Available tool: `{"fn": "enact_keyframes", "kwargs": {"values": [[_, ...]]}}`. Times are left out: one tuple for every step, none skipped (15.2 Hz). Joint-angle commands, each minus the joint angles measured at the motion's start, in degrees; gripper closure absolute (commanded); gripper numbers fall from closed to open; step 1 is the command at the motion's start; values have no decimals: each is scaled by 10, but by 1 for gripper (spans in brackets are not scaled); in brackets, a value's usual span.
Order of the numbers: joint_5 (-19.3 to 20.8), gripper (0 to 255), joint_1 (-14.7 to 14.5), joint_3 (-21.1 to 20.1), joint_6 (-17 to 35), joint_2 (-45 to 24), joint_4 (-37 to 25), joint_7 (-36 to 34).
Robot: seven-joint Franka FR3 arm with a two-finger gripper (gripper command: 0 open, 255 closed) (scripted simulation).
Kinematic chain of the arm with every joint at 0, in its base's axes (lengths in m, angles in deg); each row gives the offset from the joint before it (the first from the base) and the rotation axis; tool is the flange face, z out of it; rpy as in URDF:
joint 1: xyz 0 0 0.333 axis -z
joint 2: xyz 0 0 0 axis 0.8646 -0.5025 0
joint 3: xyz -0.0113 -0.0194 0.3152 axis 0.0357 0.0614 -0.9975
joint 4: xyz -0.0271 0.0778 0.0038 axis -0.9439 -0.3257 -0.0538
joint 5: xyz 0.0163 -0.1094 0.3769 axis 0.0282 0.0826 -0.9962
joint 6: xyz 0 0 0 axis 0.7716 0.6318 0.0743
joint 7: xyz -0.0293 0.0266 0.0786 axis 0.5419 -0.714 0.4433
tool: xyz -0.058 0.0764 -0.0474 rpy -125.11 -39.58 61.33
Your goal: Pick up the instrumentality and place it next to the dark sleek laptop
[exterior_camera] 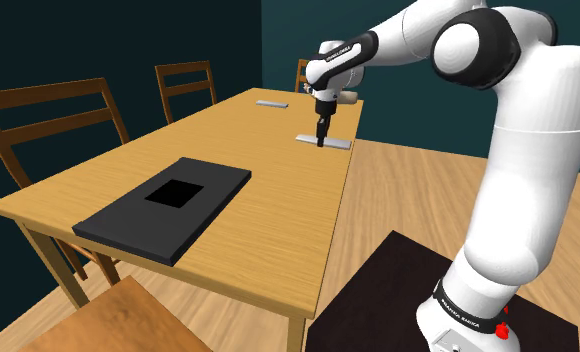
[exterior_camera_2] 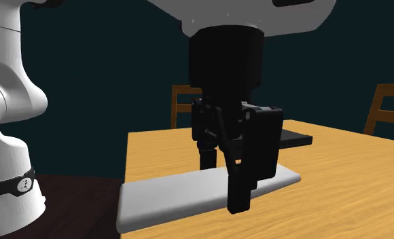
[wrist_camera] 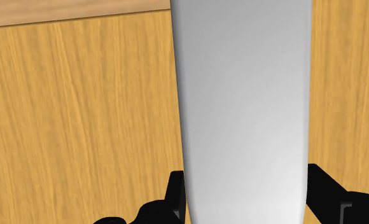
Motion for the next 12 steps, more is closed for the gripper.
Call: {"fn": "enact_keyframes", "kwargs": {"values": [[1, 255, 0, 1, -15, 3, -11, 0], [2, 255, 0, 1, -22, 5, -16, 0], [2, 255, 0, 1, -29, 7, -22, -1], [3, 255, 0, 1, -36, 9, -27, -1], [3, 255, 0, 1, -42, 11, -31, -1], [9, 255, -8, -2, -35, 28, -8, -13], [14, 255, -15, -5, -30, 45, 14, -25], [18, 255, -23, -9, -24, 62, 36, -37], [23, 255, -29, -13, -20, 79, 56, -49], [27, 255, -36, -17, -16, 94, 76, -62], [31, 255, -42, -22, -12, 110, 95, -74], [35, 255, -49, -27, -9, 125, 113, -87]]}}
